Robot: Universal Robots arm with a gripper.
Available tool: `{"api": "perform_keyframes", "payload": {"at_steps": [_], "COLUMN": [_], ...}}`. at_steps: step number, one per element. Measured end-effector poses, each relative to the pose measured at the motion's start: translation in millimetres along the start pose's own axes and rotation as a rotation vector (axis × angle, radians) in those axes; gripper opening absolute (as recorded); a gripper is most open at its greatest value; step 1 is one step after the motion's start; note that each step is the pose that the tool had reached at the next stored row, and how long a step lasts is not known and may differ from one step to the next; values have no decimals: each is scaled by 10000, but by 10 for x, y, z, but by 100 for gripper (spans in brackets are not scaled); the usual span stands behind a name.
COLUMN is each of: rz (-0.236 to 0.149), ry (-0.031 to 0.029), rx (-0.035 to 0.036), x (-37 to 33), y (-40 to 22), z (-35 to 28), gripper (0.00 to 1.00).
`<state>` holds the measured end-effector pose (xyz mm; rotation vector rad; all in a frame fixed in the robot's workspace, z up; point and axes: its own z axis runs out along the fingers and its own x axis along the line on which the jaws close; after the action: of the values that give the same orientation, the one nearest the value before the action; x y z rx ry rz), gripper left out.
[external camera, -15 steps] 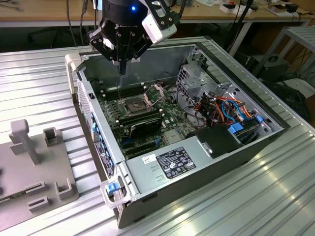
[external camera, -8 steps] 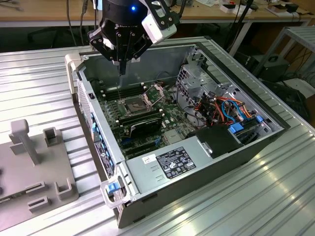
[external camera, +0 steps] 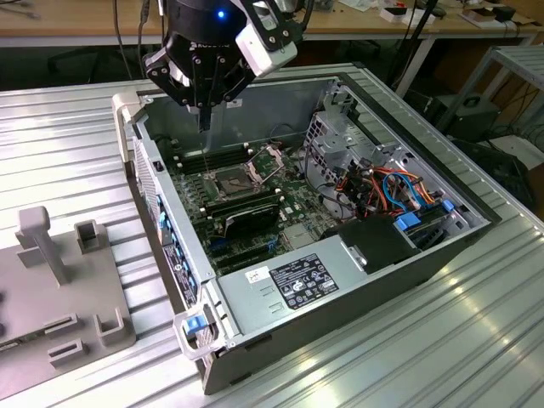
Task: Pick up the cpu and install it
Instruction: 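Reach for the cpu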
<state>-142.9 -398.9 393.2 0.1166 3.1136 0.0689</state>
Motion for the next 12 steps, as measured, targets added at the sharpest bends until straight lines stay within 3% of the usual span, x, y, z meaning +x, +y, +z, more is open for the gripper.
{"api": "perform_keyframes", "payload": {"at_steps": [12], "rz": [0], "ry": [0], "rx": [0], "x": [117], "y": [-9], "z": [-2], "gripper": [11]}}
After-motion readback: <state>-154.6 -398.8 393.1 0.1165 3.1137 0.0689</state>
